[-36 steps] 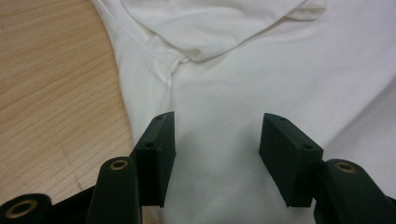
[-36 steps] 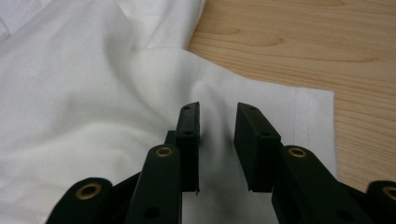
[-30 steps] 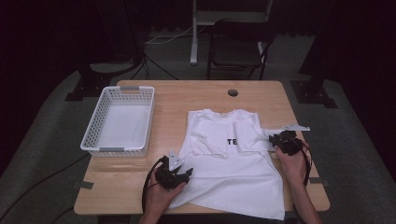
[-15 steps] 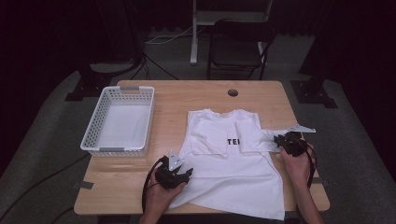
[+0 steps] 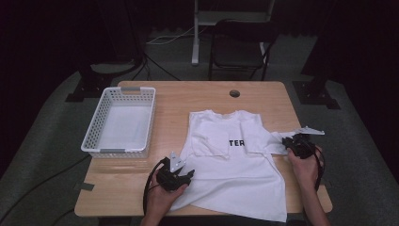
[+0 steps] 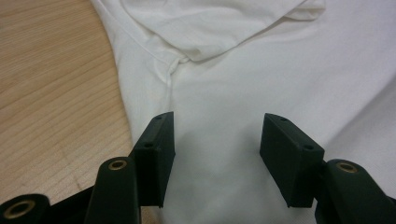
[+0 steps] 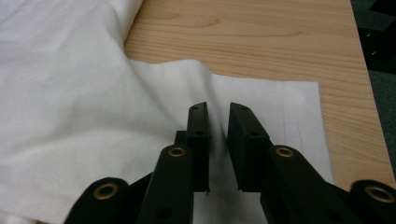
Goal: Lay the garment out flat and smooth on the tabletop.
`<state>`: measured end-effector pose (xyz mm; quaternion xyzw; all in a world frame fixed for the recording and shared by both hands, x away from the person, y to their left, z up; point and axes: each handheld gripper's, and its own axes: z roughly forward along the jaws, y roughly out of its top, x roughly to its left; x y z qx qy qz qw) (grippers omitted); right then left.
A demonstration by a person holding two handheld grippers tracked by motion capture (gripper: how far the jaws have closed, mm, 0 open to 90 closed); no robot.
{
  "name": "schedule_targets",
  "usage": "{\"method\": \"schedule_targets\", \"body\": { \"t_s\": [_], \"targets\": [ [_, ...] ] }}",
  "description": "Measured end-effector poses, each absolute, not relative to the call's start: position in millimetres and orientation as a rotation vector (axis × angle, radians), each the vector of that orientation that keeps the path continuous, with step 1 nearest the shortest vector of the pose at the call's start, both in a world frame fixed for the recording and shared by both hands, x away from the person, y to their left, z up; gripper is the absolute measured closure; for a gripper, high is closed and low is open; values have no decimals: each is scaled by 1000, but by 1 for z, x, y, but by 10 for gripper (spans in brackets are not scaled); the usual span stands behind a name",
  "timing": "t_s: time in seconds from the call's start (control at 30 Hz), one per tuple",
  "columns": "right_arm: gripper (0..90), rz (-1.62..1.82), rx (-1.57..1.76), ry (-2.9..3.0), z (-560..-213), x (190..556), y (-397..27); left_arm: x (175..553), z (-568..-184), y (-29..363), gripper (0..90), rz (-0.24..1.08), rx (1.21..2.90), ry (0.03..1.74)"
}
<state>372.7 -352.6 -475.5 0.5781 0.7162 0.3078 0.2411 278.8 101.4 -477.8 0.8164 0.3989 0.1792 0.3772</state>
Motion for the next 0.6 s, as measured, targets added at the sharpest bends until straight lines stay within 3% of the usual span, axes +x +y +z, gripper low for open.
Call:
{"method": "schedule_targets", "body": {
  "t_s": [0.6],
  "targets": [
    [858,825,1647,1919,-474,369,-373,279,-478,102,461,458,2091,1018]
  ]
}}
